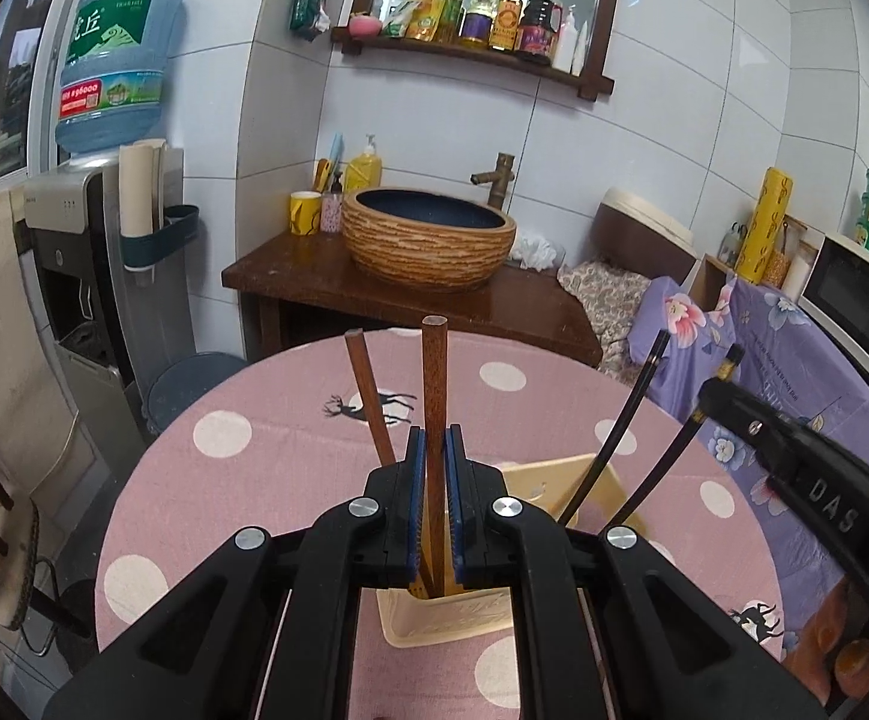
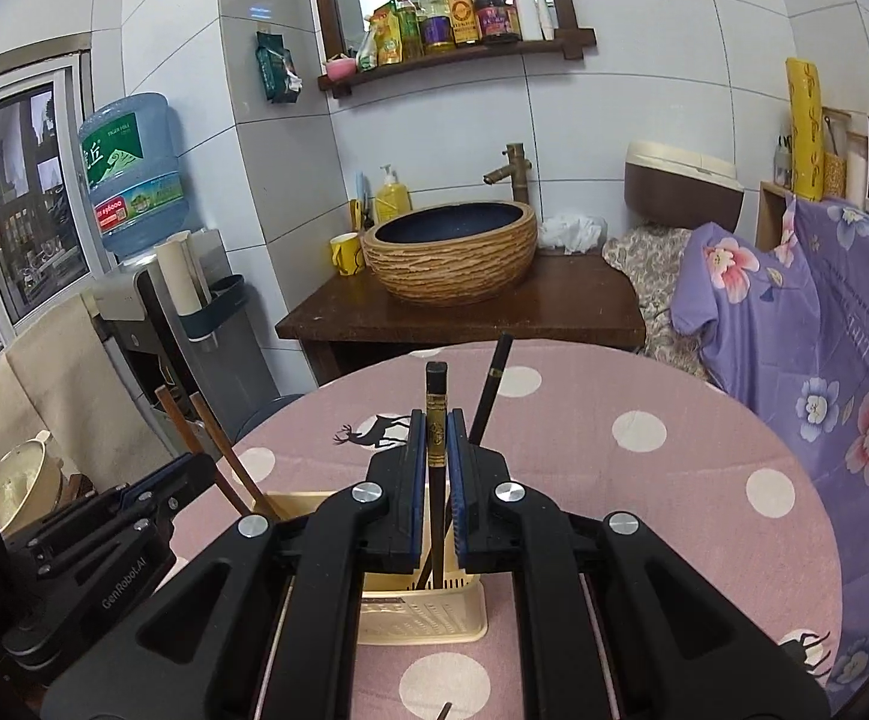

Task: Organize utensils
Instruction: 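Open both tools to release the chopsticks inside the holder, then move the left tool to a brown chopstick while the right tool reaches another brown chopstick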

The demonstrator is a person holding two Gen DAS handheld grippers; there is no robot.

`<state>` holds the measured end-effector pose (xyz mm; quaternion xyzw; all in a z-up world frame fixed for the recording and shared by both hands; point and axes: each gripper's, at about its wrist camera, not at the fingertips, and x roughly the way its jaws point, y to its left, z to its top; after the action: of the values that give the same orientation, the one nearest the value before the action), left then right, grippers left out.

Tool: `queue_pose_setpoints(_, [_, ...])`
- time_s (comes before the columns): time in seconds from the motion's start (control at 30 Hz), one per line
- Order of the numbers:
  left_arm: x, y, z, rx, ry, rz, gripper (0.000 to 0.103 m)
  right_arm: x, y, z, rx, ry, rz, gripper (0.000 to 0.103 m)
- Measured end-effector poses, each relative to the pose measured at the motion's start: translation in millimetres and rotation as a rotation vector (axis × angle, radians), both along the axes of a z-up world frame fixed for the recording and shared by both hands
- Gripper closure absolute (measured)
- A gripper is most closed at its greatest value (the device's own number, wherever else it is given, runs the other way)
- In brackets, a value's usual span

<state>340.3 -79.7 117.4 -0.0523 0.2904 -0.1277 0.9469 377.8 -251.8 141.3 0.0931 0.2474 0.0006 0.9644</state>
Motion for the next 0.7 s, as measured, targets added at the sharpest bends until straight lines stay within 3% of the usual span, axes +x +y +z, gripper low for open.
queue_pose_setpoints(0.3, [2, -2, -17, 0.008, 0.034, -0.007, 0.097, -3, -2, -1, 0.0, -0.015, 0.001, 0.095])
queue_pose_setpoints(0.4, [-2, 3, -14, -0.021, 0.022, -0.009, 0.097, -6, -5, -2, 0.015, -0.022, 0.006, 0.094])
queue_pose_setpoints(0.43, [-3, 4, -13, -0.027, 0.02, -0.011, 0.097, -6, -6, -2, 0.02, -0.021, 0.01, 0.088])
queue_pose_setpoints(0.47, [-6, 5, -12, -0.03, 0.015, -0.014, 0.095, -7, -7, -2, 0.024, -0.022, 0.011, 0.074])
queue_pose_setpoints(0.53, [-13, 7, -8, -0.032, -0.004, -0.013, 0.085, -13, -8, -2, 0.03, -0.044, 0.004, 0.052])
queue_pose_setpoints(0.6, [-22, 12, -7, -0.054, -0.019, -0.009, 0.061, -18, -7, -2, 0.005, -0.06, -0.003, 0.052])
queue_pose_setpoints(0.7, [-35, 19, -9, -0.082, -0.027, 0.0, 0.053, -26, -4, -5, -0.013, -0.064, 0.004, 0.052])
